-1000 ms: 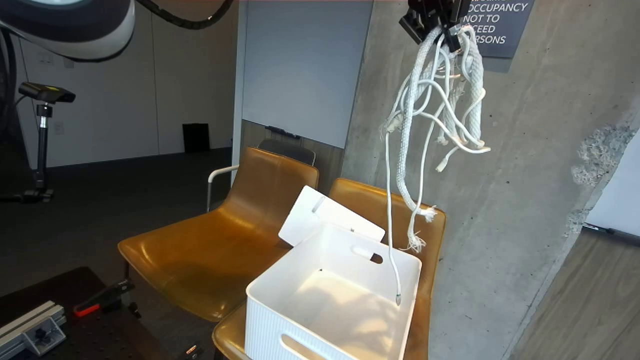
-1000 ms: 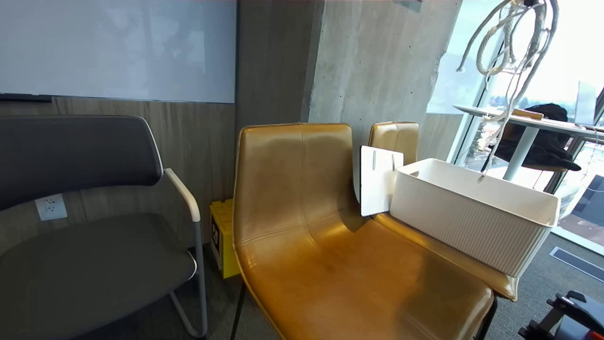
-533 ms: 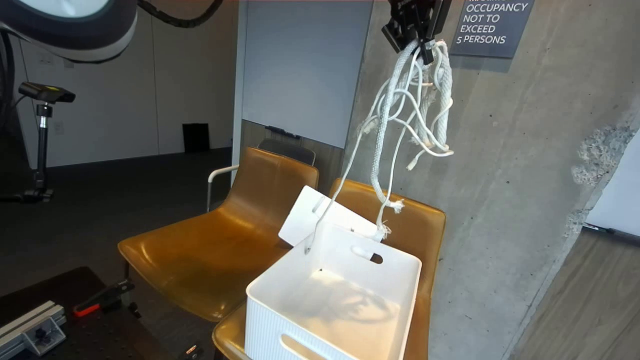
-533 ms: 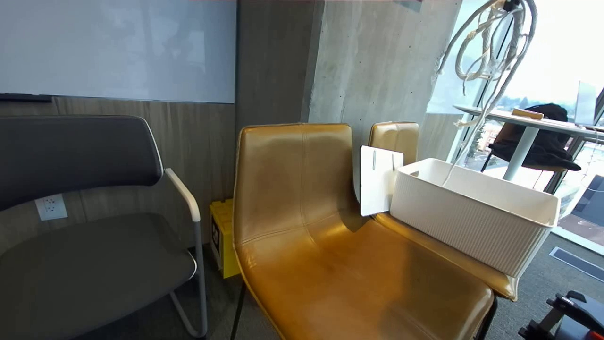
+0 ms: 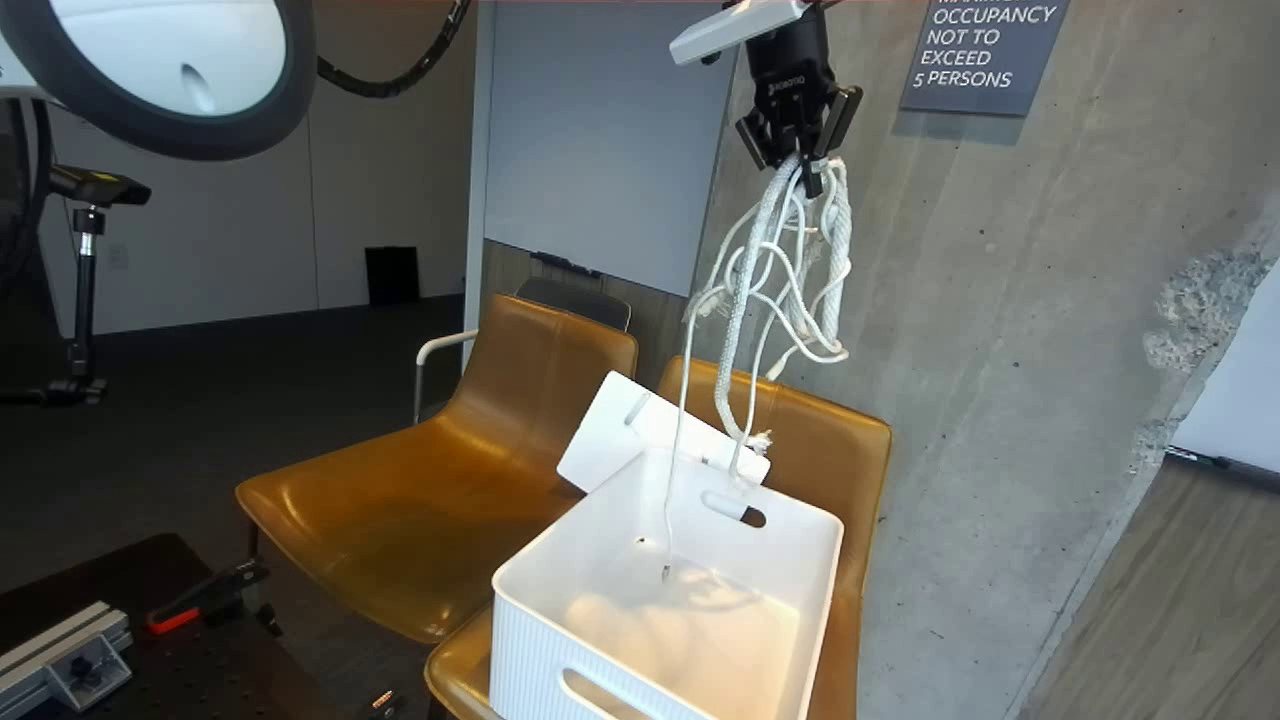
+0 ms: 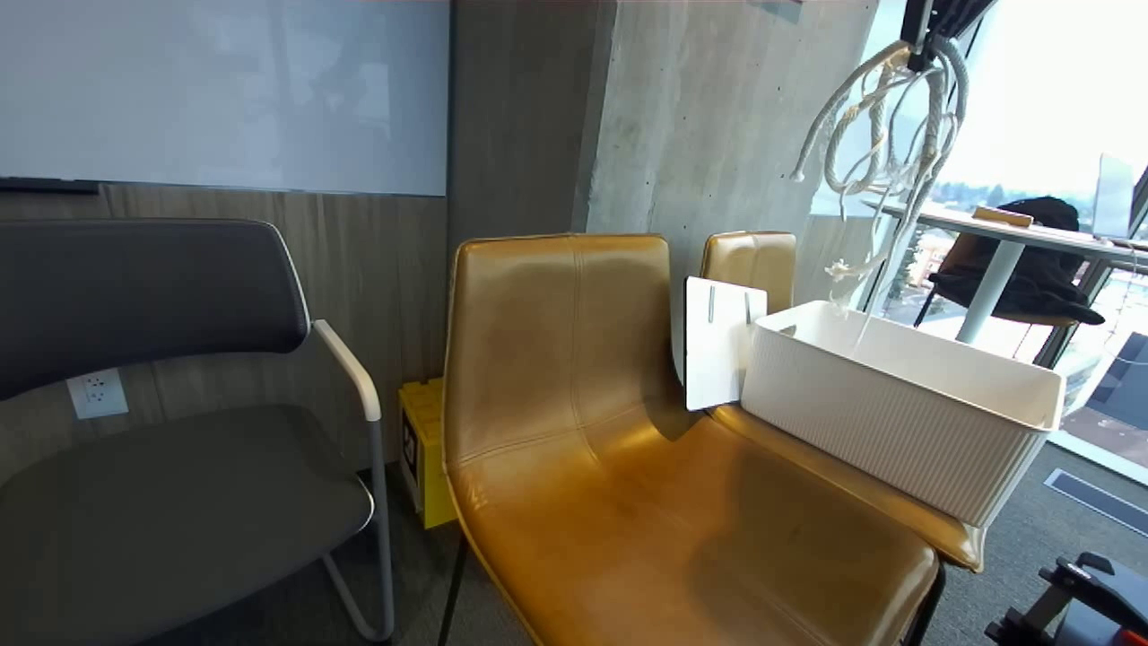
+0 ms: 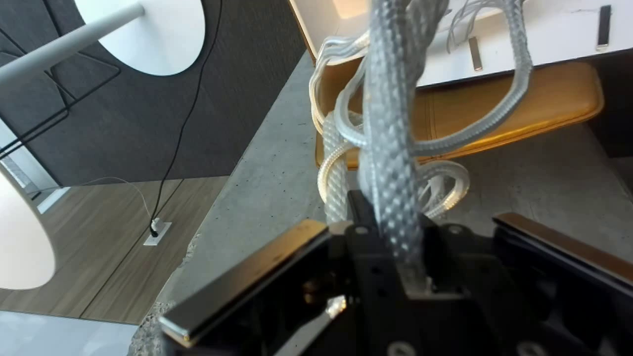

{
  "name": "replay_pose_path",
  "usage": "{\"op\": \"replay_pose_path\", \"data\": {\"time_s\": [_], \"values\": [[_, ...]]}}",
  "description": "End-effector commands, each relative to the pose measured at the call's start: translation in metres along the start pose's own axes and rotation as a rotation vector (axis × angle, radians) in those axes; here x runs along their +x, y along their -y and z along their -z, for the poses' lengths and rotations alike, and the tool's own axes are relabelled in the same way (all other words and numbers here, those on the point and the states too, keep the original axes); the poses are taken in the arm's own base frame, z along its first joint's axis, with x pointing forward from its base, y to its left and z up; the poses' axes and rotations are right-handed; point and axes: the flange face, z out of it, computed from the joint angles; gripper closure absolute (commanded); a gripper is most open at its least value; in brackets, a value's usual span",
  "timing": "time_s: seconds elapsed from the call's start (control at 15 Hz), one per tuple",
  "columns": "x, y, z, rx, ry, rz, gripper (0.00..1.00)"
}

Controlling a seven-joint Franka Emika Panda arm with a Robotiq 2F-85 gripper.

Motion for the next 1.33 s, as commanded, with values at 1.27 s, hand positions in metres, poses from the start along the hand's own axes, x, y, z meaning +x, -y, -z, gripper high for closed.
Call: {"op": "replay_pose_path", "data": {"time_s": [1.27], "values": [[-0.032,0.009,-0.133,0.135,0.329,0.360,0.96]]}}
